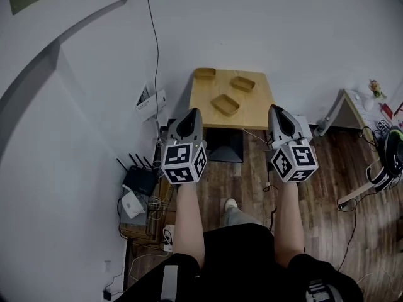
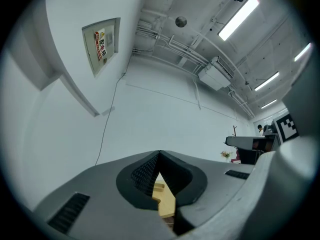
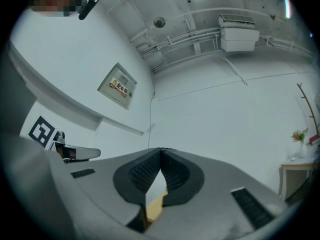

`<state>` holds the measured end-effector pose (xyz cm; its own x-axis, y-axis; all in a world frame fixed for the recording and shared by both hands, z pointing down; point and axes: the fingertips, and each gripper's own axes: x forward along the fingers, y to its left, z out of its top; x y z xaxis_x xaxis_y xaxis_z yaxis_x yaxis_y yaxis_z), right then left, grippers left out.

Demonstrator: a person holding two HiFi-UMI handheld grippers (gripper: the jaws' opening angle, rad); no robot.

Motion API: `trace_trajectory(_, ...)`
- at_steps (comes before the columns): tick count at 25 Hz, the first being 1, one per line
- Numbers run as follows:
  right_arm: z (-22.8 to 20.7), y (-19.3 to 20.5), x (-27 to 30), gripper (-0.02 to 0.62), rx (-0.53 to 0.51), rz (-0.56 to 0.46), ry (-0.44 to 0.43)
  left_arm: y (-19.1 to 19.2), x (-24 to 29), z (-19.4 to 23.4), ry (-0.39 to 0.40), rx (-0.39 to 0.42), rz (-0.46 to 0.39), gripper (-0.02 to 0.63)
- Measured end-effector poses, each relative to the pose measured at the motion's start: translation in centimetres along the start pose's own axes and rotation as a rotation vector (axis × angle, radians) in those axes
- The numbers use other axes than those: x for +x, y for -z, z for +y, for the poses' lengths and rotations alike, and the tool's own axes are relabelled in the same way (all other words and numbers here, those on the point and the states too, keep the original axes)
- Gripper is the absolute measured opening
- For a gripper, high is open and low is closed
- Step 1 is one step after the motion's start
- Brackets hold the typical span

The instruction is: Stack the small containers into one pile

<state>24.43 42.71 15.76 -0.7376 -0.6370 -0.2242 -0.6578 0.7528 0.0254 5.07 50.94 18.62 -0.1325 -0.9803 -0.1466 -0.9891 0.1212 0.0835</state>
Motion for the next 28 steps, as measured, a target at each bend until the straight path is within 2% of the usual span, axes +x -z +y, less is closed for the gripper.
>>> trace_trajectory(3, -2.2, 0.4, 1.9, 0.006, 0.002, -0.009, 0.015, 0.5, 2.9, -0.4, 0.027, 0.020, 0.002, 0.012)
trace_trajectory(8, -3.9, 2.2, 5.9, 0.006, 0.039, -0.007, -0.023, 1.4, 6.4, 0.1, 0.019, 0.042, 0.018, 0.012)
trace_trajectory(12, -4.4, 6.1, 9.8, 0.006, 0.081, 0.043, -0.055, 4.3, 9.2, 1.4, 0.002, 0.045, 0.072, 0.012)
trace_trajectory(16, -5.4, 10.4, 12.7, 0.006, 0.103, 0.122, -0.073, 8.2, 11.9, 2.9, -0.028, 0.009, 0.144, 0.012)
trace_trajectory(23, -11.1, 18.2, 17.8, 0.006, 0.179, 0.256, -0.026, 15.5, 19.7, 3.6, -0.015, -0.036, 0.283, 0.012)
trace_trajectory(28, -15.7, 18.6, 23.5, 0.006, 0.207, 0.243, -0.017, 15.1, 27.2, 4.1, -0.017, -0.002, 0.285, 0.012)
